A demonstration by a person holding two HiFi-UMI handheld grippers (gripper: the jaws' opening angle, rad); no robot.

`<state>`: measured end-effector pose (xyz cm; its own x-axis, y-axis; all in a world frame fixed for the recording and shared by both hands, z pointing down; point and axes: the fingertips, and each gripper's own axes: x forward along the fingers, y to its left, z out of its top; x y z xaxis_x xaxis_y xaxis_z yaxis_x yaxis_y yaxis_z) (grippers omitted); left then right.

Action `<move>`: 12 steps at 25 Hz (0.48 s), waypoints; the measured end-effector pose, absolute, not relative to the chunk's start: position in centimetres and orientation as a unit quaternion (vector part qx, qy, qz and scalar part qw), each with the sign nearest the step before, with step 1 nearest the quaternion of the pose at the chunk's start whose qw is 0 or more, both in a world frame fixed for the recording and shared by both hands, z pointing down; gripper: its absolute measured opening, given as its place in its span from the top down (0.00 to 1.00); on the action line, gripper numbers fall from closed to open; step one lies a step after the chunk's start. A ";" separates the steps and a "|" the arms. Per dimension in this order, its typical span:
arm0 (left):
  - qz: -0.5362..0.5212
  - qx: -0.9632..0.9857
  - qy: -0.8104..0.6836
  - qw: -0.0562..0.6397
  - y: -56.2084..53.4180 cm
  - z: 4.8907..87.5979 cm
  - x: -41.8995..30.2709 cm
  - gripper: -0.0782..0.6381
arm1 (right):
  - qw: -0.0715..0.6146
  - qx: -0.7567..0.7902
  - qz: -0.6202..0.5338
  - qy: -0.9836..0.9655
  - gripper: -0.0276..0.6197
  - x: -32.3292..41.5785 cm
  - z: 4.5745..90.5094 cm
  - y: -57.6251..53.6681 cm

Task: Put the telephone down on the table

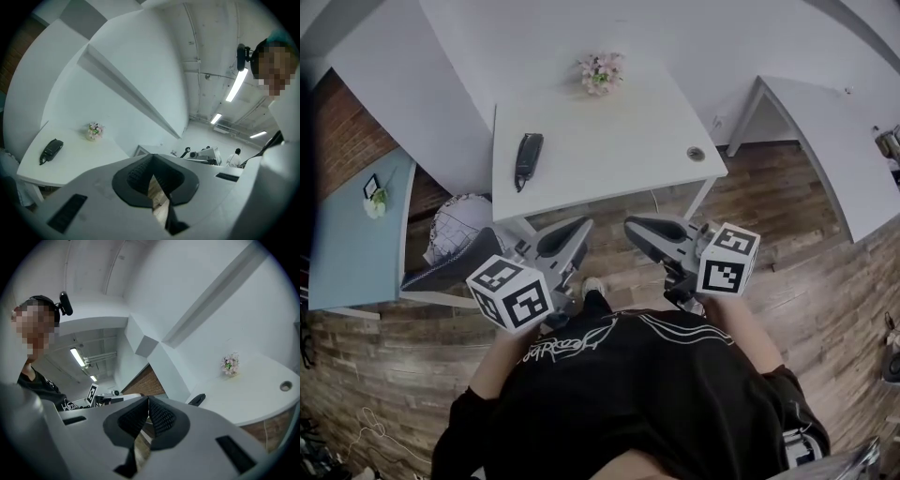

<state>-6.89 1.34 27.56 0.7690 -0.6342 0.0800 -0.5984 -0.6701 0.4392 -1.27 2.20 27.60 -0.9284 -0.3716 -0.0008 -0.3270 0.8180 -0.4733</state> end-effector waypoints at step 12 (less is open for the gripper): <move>-0.036 0.918 -0.337 0.204 3.6 26.4 -5.9 0.88 | 0.080 -0.175 -0.225 0.955 0.90 -0.3 26.4 4.5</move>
